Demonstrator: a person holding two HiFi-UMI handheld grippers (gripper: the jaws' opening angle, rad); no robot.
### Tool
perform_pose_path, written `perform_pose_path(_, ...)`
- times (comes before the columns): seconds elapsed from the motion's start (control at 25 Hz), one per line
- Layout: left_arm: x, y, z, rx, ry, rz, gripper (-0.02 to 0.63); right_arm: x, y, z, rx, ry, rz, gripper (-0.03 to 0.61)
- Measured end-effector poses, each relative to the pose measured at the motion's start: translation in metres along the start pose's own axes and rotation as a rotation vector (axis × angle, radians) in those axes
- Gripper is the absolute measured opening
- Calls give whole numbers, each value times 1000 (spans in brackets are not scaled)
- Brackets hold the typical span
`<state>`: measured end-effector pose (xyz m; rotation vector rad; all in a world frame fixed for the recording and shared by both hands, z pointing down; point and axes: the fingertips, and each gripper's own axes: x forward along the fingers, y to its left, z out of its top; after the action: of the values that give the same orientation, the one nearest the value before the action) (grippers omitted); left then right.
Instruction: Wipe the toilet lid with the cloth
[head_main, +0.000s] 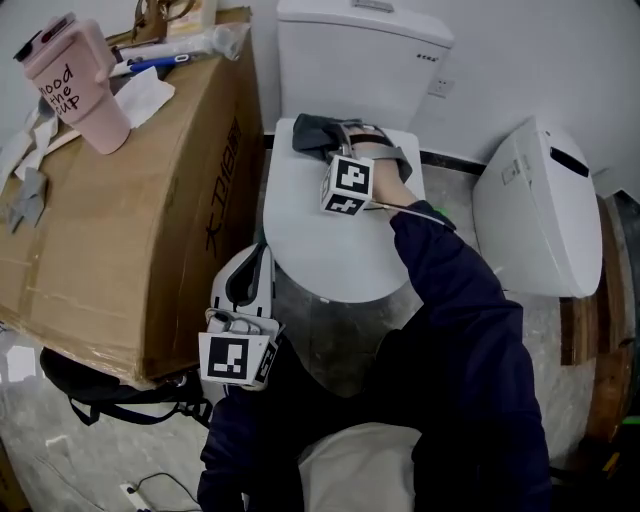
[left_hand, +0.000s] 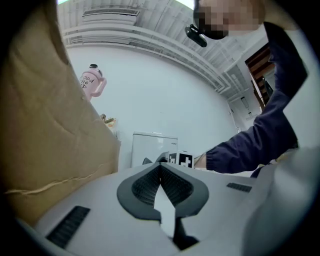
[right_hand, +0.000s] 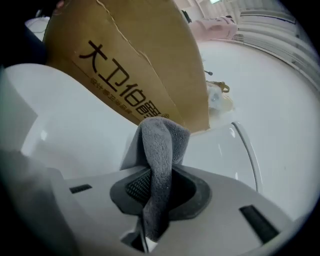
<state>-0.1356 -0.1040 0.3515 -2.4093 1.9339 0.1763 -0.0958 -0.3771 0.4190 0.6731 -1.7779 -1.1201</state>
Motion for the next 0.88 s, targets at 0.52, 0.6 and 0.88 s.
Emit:
perform_pose_path(0.52,-21,10,-7,11,4,88,15,99,-2,-8,-12,118,111,66)
perform_pose_path(0.6,-18,10,-10,16,12,73,15,89,8,-3,-16,109,154,66)
perform_pose_path(0.88,-2,19,-3,42,30,36,15,41,48,18,-3,89,253,64)
